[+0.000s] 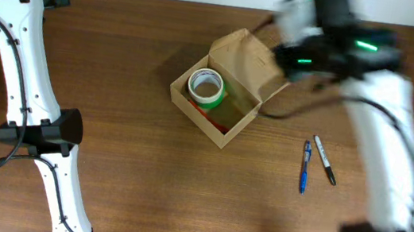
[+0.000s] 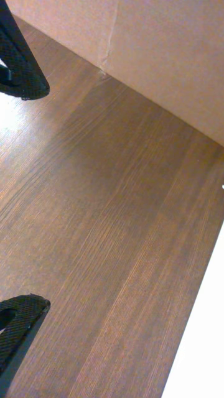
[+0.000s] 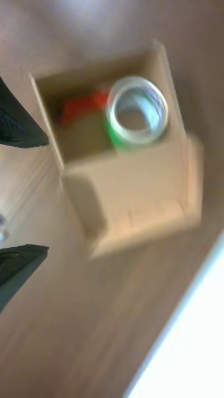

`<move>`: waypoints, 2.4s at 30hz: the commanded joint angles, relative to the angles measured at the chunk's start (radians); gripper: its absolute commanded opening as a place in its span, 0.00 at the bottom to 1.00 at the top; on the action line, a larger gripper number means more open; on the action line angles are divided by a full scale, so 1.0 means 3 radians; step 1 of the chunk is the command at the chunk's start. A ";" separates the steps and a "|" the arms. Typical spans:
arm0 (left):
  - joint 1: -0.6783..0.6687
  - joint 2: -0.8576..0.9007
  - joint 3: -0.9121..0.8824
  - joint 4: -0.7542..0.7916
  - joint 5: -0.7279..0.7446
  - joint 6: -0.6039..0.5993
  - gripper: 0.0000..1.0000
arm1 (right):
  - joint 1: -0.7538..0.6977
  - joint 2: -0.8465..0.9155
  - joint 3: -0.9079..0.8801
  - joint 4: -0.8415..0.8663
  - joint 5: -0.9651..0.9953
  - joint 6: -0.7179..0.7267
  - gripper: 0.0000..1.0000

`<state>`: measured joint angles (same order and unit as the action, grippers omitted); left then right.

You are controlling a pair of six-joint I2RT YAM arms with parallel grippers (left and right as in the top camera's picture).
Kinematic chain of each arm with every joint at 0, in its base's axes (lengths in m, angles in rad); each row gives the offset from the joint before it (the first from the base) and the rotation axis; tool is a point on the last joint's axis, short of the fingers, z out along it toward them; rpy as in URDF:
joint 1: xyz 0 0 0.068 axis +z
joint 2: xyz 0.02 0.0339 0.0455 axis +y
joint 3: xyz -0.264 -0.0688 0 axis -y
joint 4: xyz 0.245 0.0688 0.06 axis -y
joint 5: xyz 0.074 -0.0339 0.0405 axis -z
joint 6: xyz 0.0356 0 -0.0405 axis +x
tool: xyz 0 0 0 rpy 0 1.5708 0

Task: Pack container
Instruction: 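Move the right gripper to the blue pen and grasp it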

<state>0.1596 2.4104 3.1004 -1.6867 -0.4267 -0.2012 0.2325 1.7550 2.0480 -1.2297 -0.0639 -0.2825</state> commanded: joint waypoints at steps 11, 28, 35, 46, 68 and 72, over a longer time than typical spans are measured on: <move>0.0023 -0.0094 0.0027 -0.0001 -0.0013 0.0029 1.00 | -0.0474 -0.0244 -0.2295 0.0502 0.0036 0.0919 0.44; 0.0023 -0.0094 0.0027 -0.0001 -0.0013 0.0029 1.00 | -0.0745 -0.0244 -0.3328 0.0924 -0.0209 0.1231 0.47; 0.0023 -0.0094 0.0027 -0.0001 -0.0013 0.0029 1.00 | -0.0853 -0.0244 -0.3422 0.0969 -0.0212 0.1219 0.48; 0.0023 -0.0094 0.0027 -0.0001 -0.0013 0.0029 1.00 | -0.0912 -0.0239 -0.3676 0.1437 -0.0174 0.1321 0.53; 0.0023 -0.0094 0.0027 -0.0001 -0.0013 0.0029 1.00 | -0.0936 -0.0193 -0.3705 0.1624 -0.0083 0.1406 0.25; 0.0023 -0.0094 0.0027 -0.0001 -0.0013 0.0029 1.00 | -0.0936 -0.0137 -0.3805 0.1700 -0.0023 0.1410 0.25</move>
<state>0.1596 2.4104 3.1004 -1.6867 -0.4263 -0.2012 -0.0418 1.7046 0.9405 -0.7338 -0.0982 0.1341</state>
